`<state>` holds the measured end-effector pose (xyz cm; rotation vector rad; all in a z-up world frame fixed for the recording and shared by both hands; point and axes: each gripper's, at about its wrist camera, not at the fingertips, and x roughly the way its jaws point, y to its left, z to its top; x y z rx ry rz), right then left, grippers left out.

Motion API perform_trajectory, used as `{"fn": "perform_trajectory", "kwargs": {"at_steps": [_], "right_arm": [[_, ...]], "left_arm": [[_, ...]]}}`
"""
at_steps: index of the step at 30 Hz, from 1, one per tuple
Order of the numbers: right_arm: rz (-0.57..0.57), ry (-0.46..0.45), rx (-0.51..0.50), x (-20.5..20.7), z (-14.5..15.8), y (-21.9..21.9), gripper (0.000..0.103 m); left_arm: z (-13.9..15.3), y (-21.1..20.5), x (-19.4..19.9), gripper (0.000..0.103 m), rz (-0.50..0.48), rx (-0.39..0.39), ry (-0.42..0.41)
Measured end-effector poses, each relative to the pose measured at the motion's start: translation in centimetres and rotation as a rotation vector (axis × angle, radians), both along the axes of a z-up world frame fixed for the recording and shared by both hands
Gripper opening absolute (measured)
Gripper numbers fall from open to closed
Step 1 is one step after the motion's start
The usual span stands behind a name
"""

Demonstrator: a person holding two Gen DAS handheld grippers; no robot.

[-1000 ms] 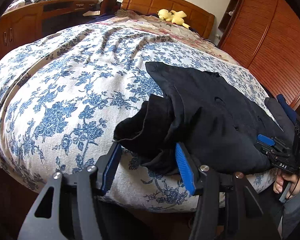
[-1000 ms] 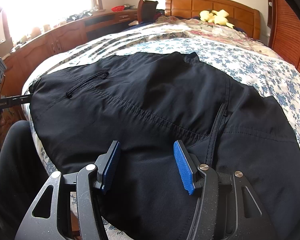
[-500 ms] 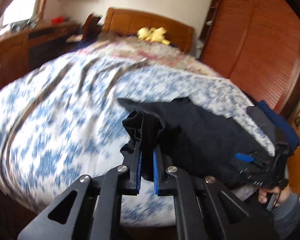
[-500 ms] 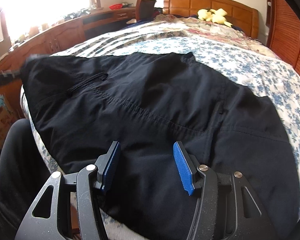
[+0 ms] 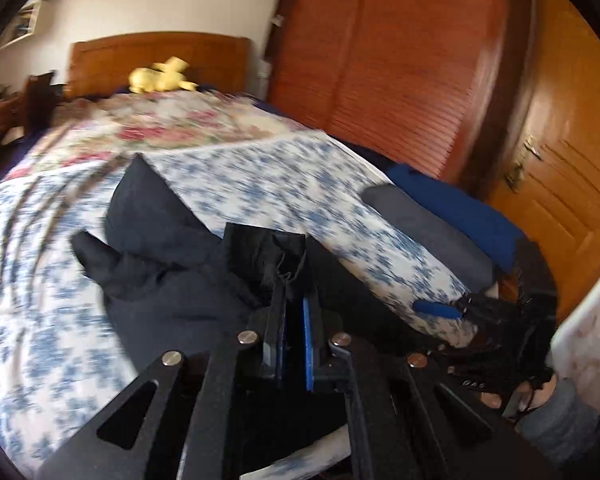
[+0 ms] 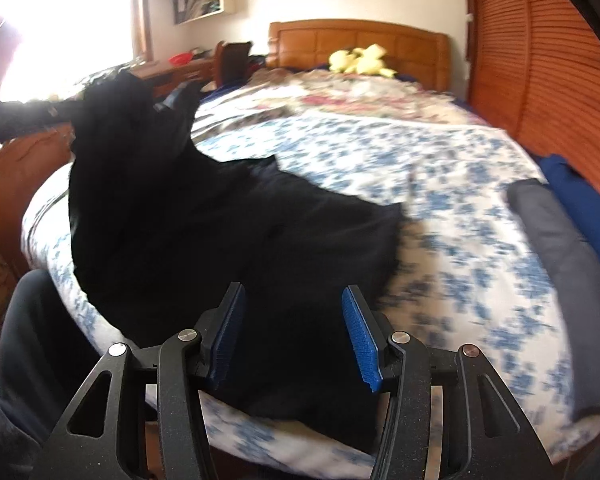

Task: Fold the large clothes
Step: 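Lift the held coat edge and fold it over, then open the left tool, then grasp the coat with the right tool and fold it over the bundle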

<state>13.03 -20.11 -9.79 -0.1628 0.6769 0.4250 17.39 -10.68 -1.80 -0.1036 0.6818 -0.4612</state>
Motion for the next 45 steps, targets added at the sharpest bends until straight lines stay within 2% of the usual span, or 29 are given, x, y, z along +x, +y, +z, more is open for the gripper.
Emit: {"fn": "perform_trajectory", "kwargs": {"at_steps": [6, 9, 12, 15, 20, 26, 31, 36, 45], "right_arm": [[-0.046, 0.005, -0.006, -1.1, 0.4, -4.4, 0.049], [-0.044, 0.012, -0.005, -1.5, 0.1, -5.4, 0.049], [-0.041, 0.015, 0.007, -1.8, -0.1, -6.4, 0.049], [-0.044, 0.016, 0.017, -1.7, -0.3, -6.9, 0.049], [-0.042, 0.01, 0.05, -1.5, -0.1, -6.5, 0.049], [-0.011, -0.002, 0.045, -1.0, 0.8, -4.4, 0.049], [0.019, -0.031, 0.032, -0.5, 2.4, -1.9, 0.049], [0.067, -0.058, 0.045, 0.0, 4.3, 1.5, 0.049], [0.207, -0.107, -0.047, 1.6, 6.8, 10.8, 0.049]], "left_arm": [[-4.1, -4.9, 1.8, 0.002, -0.061, 0.031, 0.095], [-6.0, -6.1, 2.3, 0.002, -0.051, 0.058, 0.126], [-7.1, -6.9, 2.7, 0.003, 0.0, 0.11, 0.147], [-7.4, -7.1, 2.8, 0.006, 0.01, 0.132, 0.156], [-5.8, -6.7, 1.2, 0.015, 0.002, 0.143, 0.105], [-2.3, -3.2, -1.4, 0.027, 0.023, 0.093, 0.022], [-0.8, 1.3, -3.5, 0.031, 0.095, 0.088, -0.034], [-1.0, 6.4, -5.4, 0.031, 0.168, 0.083, -0.043], [-2.8, 14.4, -8.1, 0.031, 0.311, 0.055, -0.025]]}}
